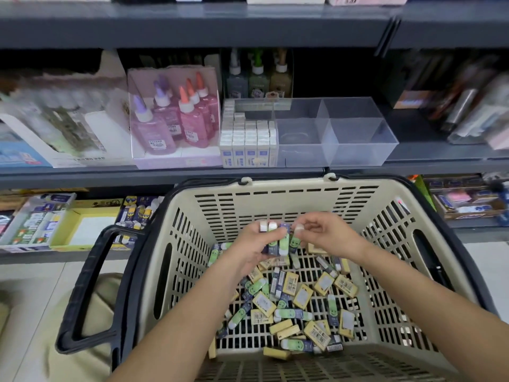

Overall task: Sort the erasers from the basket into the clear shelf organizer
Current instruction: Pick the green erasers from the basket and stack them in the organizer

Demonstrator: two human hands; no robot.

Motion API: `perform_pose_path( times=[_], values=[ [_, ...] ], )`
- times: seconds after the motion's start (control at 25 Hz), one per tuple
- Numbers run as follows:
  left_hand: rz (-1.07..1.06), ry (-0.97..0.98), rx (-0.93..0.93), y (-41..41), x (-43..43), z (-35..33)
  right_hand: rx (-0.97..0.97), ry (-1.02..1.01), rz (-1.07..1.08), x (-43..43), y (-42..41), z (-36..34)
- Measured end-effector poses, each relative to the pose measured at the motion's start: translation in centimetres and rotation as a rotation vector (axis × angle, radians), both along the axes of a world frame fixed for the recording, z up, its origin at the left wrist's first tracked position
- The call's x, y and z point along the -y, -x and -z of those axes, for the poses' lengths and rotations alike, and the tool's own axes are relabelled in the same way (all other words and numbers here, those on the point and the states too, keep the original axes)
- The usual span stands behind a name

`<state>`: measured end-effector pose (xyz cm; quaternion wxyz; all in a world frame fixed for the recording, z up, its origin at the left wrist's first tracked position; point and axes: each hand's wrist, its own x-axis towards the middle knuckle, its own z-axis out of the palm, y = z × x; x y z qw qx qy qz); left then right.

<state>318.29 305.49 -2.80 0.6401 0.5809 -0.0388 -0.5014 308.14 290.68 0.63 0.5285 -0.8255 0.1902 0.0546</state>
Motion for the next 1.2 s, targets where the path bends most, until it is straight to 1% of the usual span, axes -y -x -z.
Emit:
perform_pose_path(
  times=[0.12, 0.2, 0.28, 0.32, 0.4, 0.48, 0.56, 0.64, 0.72, 0.88, 0.96, 1.04, 1.08, 1.12, 1.16, 1.2],
  values=[
    [-0.058, 0.063, 0.131, -0.7, -0.1, -1.9, 0.174, 0.053, 0.025, 1.3, -1.1, -4.8],
    [-0.121, 0.080, 0.215, -1.3, -0.4, -2.9, 0.315, 0.120, 0.086, 2.4, -2.9, -8.2],
    [-0.183, 0.082, 0.252, -1.8, -0.8, -3.7, 0.421, 0.271, 0.209, 3.5, -5.6, -10.6],
    [-0.203, 0.086, 0.262, -1.9, -0.9, -3.9, 0.432, 0.386, 0.264, 4.0, -7.0, -11.3],
    [-0.227, 0.096, 0.261, -1.8, -1.1, -4.2, 0.365, 0.595, 0.290, 4.6, -9.4, -11.8],
    [-0.239, 0.096, 0.240, -1.8, -1.2, -4.3, 0.253, 0.671, 0.195, 4.7, -11.0, -11.2],
    [-0.247, 0.101, 0.214, -1.9, -1.3, -4.3, 0.128, 0.693, 0.064, 4.7, -12.2, -10.3],
    [-0.247, 0.126, 0.191, -2.1, -1.3, -4.5, 0.038, 0.674, -0.032, 4.8, -13.1, -9.9],
    [-0.254, 0.143, 0.177, -2.2, -1.3, -4.7, -0.015, 0.629, -0.071, 5.1, -13.4, -9.8],
    [-0.277, 0.144, 0.159, -2.4, -1.2, -4.9, -0.098, 0.709, -0.167, 5.3, -13.1, -9.2],
    [-0.294, 0.147, 0.141, -2.4, -1.2, -5.0, -0.039, 0.750, -0.154, 5.0, -12.6, -9.4],
    [-0.307, 0.158, 0.119, -2.4, -1.3, -5.1, 0.166, 0.780, -0.025, 4.1, -11.5, -9.4],
    [-0.314, 0.166, 0.106, -2.5, -1.3, -5.1, 0.285, 0.754, 0.049, 3.3, -10.6, -9.3],
    [-0.324, 0.174, 0.090, -2.5, -1.3, -5.2, 0.359, 0.706, 0.068, 2.4, -9.6, -9.1],
    [-0.337, 0.184, 0.072, -2.5, -1.3, -5.2, 0.368, 0.651, 0.024, 1.5, -8.4, -8.8],
    [-0.350, 0.197, 0.049, -2.5, -1.2, -5.3, 0.317, 0.595, -0.052, 0.6, -7.2, -8.5]
  ],
)
